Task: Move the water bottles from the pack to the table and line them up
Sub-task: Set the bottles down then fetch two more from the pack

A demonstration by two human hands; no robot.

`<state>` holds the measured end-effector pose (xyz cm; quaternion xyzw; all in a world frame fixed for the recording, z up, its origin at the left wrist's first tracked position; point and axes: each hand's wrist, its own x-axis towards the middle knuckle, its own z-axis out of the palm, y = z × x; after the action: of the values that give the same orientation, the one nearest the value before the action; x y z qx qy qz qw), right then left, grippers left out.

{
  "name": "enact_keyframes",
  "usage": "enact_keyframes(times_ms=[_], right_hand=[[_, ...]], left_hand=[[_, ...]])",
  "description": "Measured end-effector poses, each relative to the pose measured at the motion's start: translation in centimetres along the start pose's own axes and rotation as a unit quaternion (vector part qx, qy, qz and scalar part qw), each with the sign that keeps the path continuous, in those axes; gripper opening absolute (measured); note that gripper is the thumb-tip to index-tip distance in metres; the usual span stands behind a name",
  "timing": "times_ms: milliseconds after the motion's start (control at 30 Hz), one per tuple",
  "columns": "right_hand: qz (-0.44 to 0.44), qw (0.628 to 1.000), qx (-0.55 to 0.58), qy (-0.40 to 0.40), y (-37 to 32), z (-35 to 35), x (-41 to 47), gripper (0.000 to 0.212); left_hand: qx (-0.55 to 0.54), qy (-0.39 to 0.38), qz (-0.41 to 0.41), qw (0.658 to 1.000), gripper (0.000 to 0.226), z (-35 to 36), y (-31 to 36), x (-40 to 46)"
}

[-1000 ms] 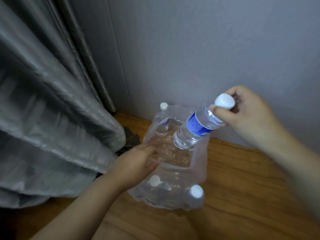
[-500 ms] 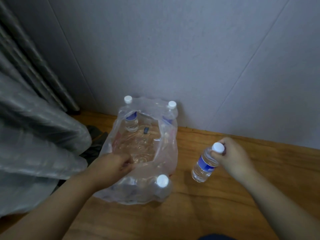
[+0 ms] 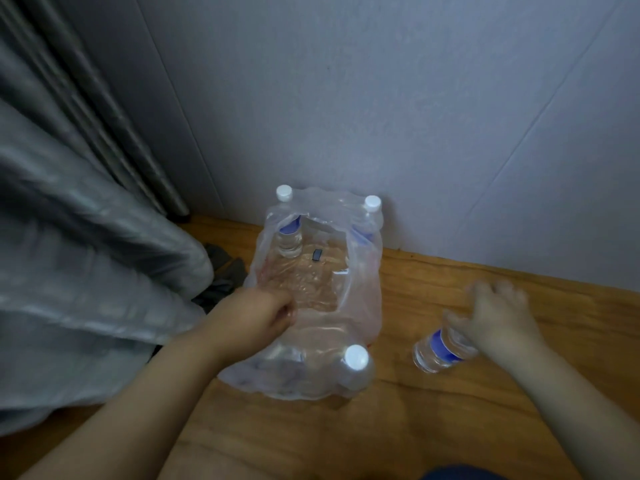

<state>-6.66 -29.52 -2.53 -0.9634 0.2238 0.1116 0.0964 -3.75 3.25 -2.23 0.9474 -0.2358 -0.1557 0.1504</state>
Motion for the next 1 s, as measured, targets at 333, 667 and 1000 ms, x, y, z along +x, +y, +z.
enact_keyframes(times_ms=[333, 667, 1000], right_hand=[[-0.457, 0.848, -0.017, -0.267, -19.2, 2.5, 1.0, 0.030], [-0.485, 0.781, -0.128, -0.372, -21.0, 6.4, 0.2, 0.031], [-0.537, 0.804, 0.008, -0.254, -20.0, 4.3, 0.0, 0.027]], left_hand=[[0.040, 0.052, 0.078, 0.995, 0.015, 0.1, -0.3, -1.4], [0.045, 0.114, 0.108, 0.987, 0.006, 0.6, -1.3, -1.7], [-0.047, 0.072, 0.066, 0.994, 0.014, 0.3, -1.0, -2.0]])
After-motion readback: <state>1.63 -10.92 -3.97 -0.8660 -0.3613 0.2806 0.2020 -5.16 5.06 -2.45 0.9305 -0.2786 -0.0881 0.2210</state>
